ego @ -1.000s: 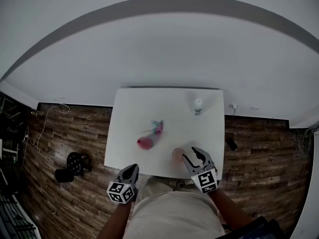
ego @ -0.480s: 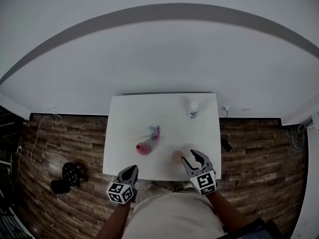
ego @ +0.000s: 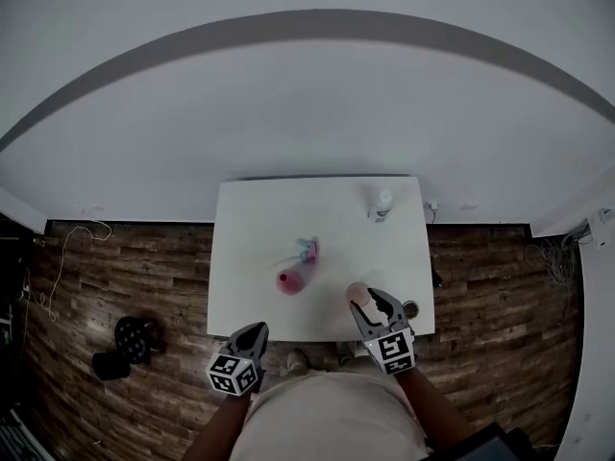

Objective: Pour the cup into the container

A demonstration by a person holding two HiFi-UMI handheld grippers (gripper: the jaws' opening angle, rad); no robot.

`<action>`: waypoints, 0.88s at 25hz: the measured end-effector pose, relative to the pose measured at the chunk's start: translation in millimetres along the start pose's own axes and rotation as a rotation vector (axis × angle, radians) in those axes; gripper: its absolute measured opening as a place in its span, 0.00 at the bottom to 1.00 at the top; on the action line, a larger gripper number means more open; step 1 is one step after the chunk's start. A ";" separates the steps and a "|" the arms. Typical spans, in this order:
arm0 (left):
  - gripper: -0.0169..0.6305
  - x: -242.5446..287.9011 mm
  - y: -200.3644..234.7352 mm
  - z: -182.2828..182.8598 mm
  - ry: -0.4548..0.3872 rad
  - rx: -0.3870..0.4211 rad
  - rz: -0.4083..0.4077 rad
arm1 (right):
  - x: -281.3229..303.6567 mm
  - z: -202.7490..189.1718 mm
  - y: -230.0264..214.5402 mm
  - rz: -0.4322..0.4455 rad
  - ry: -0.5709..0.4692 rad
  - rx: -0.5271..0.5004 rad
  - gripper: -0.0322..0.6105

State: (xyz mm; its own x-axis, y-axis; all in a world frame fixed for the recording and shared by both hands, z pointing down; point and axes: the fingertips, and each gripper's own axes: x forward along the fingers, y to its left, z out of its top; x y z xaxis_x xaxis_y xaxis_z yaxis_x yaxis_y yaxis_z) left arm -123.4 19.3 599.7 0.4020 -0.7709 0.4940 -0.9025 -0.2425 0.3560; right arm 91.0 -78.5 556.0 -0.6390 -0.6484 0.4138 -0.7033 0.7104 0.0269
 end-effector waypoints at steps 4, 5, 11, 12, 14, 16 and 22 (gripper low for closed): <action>0.04 -17.0 14.3 -0.3 -0.008 0.013 -0.015 | 2.3 7.7 23.6 -0.019 0.002 -0.023 0.33; 0.04 -19.8 16.5 -1.2 -0.007 0.021 -0.020 | 3.0 8.6 28.5 -0.024 0.004 -0.036 0.32; 0.04 -41.2 26.2 -6.8 -0.003 0.054 -0.056 | 3.0 14.3 54.7 -0.054 0.012 -0.070 0.30; 0.04 -44.9 29.6 -8.1 -0.005 0.055 -0.060 | 3.4 14.9 59.3 -0.059 0.010 -0.071 0.30; 0.04 -53.4 36.4 -12.6 -0.008 0.056 -0.065 | 3.0 13.4 69.1 -0.066 0.010 -0.074 0.30; 0.04 -62.6 41.1 -16.8 -0.011 0.059 -0.072 | 0.0 12.1 78.1 -0.076 0.009 -0.080 0.30; 0.04 -96.0 64.5 -28.2 -0.033 0.076 -0.087 | -8.5 13.5 111.2 -0.118 -0.013 -0.098 0.30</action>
State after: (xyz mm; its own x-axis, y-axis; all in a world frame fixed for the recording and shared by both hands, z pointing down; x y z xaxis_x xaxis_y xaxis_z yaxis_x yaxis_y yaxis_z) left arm -215.9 94.2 597.7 0.4748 -0.7637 0.4374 -0.8742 -0.3517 0.3348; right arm 14.1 2.3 543.2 -0.5583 -0.7319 0.3907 -0.7402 0.6521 0.1640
